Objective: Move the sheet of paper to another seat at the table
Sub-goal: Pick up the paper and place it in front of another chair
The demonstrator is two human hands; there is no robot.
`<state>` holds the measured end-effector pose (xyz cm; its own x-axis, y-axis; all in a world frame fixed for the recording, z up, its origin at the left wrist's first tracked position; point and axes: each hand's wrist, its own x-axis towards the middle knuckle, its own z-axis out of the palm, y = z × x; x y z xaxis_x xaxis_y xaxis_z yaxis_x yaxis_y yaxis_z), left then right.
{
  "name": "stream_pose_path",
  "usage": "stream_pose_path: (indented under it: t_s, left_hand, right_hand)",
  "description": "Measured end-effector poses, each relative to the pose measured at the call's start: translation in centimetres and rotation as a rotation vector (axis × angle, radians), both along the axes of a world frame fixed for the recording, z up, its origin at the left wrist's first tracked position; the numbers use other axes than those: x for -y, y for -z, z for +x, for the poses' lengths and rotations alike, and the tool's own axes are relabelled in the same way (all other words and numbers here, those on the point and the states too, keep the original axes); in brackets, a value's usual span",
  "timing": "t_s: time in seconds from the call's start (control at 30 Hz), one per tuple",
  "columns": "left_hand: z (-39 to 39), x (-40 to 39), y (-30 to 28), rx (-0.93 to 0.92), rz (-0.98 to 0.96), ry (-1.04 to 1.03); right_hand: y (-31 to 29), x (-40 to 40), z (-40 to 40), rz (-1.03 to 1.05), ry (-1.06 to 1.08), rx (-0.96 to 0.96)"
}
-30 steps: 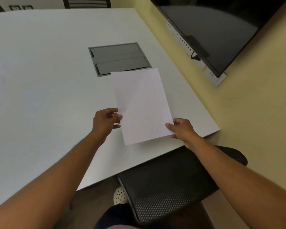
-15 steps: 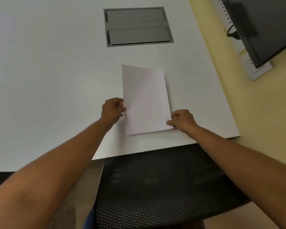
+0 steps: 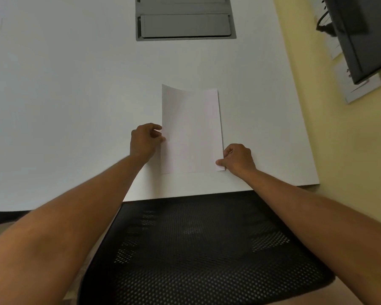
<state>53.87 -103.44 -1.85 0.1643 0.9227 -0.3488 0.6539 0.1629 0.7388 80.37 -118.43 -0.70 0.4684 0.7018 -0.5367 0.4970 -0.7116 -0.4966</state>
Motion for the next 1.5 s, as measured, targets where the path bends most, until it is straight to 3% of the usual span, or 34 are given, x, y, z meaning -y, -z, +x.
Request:
stream_pose_path:
  t_s: [0.33,0.53,0.63,0.77,0.87,1.1,1.5]
  left_hand:
    - [-0.4,0.3,0.4,-0.117,0.072,0.085]
    - [-1.9,1.3,0.9,-0.277,0.346,0.416]
    - [-3.4,0.9,1.5,-0.351,0.448,0.639]
    - [-3.9,0.7,1.9,-0.405,0.422,0.815]
    - [-3.5,0.8,2.0,-0.401,0.409,0.829]
    - [-2.6,1.3,2.0,-0.387,0.385,0.815]
    - [-2.8,1.2,2.3,-0.355,0.431,0.801]
  right_hand:
    - [1.3,-0.2,1.2,0.01,-0.088,0.038]
    - [0.8,0.5,1.9,0.086,-0.054,0.007]
    - [0.5,1.5,2.5,0.246,-0.292,0.161]
    - [0.7,1.8,3.4,0.197,-0.685,0.231]
    - [1.3,1.4,4.0,0.184,-0.779,0.285]
    - [1.3,1.1,4.9,0.184,-0.743,0.208]
    - [0.9,0.8,4.5,0.167,-0.766,0.24]
